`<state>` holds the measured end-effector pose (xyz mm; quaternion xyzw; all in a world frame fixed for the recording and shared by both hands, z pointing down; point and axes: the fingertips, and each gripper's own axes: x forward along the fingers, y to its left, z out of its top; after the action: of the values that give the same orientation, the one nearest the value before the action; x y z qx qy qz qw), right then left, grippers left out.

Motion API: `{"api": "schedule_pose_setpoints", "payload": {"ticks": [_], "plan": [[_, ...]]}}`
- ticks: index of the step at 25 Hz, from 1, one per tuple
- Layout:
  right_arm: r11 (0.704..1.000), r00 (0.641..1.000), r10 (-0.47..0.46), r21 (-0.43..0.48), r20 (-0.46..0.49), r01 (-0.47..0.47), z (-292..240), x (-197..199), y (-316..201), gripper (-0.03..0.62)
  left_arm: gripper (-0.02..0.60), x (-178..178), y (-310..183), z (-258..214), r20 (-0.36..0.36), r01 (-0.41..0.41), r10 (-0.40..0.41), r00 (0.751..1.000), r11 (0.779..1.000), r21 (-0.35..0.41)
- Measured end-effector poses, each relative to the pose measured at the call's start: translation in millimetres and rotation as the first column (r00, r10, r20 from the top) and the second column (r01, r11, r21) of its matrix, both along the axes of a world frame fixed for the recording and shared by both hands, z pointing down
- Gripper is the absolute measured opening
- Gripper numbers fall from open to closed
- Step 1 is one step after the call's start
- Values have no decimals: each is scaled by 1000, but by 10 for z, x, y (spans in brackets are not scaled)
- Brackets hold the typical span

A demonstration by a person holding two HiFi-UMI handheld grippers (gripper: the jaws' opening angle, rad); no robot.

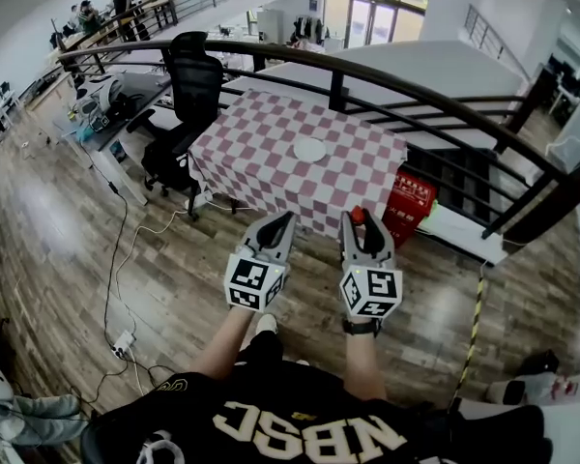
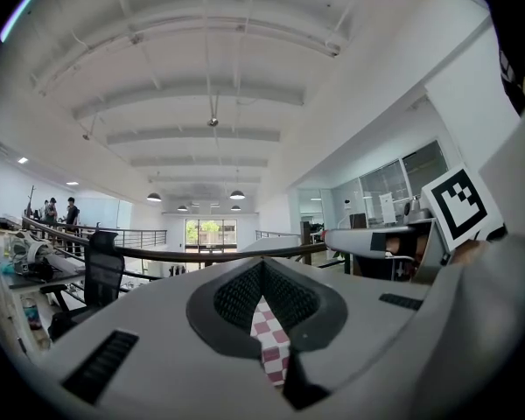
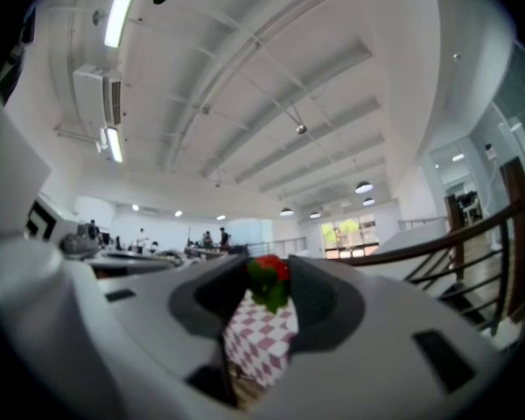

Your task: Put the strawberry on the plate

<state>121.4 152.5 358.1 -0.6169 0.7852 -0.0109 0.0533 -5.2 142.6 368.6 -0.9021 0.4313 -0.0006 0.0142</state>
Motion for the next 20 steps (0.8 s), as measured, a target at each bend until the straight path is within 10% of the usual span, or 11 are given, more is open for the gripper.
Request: {"api": "schedule_pose_setpoints", "payload": {"ticks": [20], "plan": [[997, 992, 74, -31, -98, -78, -8, -820, -1774, 156, 15, -673, -1845, 39, -98, -148, 144, 985, 989, -31]]}}
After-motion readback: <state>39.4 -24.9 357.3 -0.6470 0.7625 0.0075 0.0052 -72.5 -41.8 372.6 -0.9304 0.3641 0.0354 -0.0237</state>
